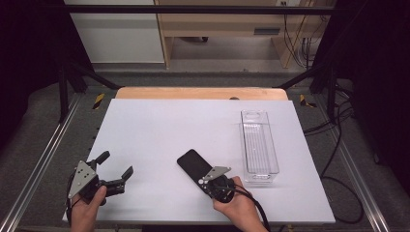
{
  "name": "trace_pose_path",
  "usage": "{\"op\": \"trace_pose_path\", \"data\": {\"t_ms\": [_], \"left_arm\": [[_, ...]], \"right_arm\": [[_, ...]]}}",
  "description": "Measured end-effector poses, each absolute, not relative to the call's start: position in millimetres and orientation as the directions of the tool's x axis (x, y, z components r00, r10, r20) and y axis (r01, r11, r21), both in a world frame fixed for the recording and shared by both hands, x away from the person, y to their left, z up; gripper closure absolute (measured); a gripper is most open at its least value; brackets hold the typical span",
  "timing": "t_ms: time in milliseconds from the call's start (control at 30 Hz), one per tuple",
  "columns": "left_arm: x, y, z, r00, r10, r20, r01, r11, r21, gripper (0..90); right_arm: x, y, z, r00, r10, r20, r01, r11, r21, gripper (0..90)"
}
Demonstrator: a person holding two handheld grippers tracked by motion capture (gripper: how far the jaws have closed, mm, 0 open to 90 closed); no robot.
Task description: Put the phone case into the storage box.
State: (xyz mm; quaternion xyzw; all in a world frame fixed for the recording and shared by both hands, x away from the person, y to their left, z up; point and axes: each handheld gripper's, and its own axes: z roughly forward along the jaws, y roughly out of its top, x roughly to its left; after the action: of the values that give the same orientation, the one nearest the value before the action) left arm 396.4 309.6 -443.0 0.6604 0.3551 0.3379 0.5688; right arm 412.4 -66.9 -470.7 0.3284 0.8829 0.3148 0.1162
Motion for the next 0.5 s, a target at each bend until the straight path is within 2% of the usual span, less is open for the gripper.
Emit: {"op": "trace_pose_path", "data": {"t_ms": [500], "left_arm": [[396.7,308.5,-443.6,0.524,0.850,0.047,0.088,-0.109,0.990,1.7]], "right_arm": [[392.6,-85.2,-469.8,-0.772,0.635,0.018,0.506,0.597,0.622,90.0]]}}
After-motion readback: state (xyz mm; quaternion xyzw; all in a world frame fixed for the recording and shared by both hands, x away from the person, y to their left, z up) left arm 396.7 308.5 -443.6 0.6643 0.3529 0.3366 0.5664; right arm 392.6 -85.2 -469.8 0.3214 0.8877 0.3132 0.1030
